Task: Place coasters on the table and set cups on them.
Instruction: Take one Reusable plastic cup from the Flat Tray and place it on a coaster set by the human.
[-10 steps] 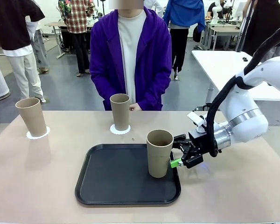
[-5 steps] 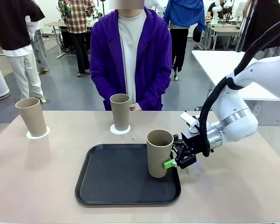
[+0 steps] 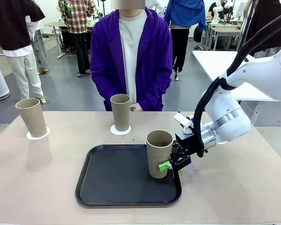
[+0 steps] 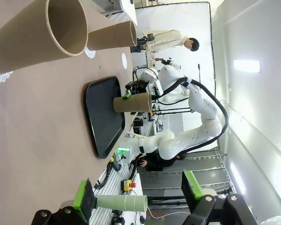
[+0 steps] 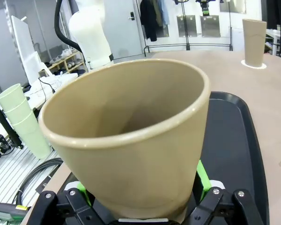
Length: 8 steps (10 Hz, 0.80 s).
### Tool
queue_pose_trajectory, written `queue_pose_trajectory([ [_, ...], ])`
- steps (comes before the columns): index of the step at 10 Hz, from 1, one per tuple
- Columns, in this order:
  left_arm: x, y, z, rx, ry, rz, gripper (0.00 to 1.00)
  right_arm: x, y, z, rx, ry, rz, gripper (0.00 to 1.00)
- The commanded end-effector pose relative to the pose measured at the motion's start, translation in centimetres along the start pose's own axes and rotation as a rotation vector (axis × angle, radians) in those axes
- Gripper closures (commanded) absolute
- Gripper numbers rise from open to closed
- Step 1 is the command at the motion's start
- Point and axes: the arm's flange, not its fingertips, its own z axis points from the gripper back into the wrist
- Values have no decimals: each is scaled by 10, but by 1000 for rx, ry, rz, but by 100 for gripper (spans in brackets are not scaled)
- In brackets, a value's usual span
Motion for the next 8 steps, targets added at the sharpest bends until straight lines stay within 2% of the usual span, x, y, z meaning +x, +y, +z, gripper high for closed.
queue_pose_trajectory([
  [1,0,-1,1,1,-7,-2,0,-2,-5,1,41,4,38,58],
  [2,0,-1,1,1,-7,-2,0,-2,-4,2,38,3,39,59],
  [3,0,-1,1,1,-7,-2,0,-1,-3,4,29,5,33,100],
  [5,0,-1,1,1,-7,-2,0,16,8,9,-67,-20,1,100],
  [7,0,-1,1,1,-7,-2,0,71,28,20,-202,-16,-91,100],
  [8,0,-1,1,1,-7,-2,0,105,36,31,-224,-23,-93,100],
])
